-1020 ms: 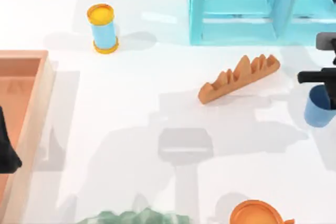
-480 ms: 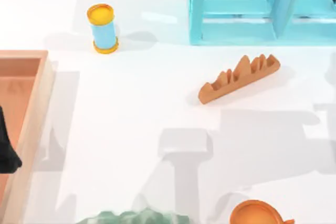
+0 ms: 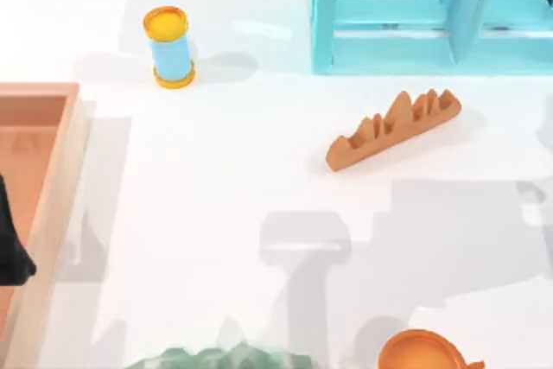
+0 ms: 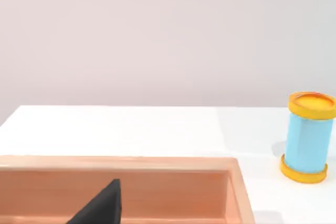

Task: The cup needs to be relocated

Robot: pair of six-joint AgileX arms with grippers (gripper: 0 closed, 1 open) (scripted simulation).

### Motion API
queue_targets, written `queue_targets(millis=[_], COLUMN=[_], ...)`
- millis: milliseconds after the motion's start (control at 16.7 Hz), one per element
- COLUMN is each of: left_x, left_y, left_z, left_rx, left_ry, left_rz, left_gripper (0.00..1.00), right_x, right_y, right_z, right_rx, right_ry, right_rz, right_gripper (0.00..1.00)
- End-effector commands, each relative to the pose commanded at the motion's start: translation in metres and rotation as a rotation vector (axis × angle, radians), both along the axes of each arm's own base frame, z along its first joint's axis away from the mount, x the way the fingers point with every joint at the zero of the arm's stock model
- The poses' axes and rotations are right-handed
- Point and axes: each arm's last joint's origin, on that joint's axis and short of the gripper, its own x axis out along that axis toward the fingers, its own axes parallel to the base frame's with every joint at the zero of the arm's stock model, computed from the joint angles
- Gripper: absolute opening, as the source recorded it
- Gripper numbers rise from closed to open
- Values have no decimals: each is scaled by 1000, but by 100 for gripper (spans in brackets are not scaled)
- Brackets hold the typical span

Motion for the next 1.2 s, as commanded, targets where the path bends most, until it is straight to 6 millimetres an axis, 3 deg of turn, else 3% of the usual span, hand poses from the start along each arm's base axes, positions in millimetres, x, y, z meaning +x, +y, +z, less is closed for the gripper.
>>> queue_targets(millis=[240,480,1200], left_x=[0,0,0], left_y=[0,0,0], left_z=[0,0,0], left_rx=[0,0,0], left_ry=[0,0,0], left_rz=[0,0,0], left_gripper=[100,100,100], right_x=[-3,-3,-3], right_y=[5,5,5], right_z=[-28,-28,-28], right_rx=[1,1,1], right_ry=[4,5,5], right_rz=[3,3,3], right_gripper=[0,0,90])
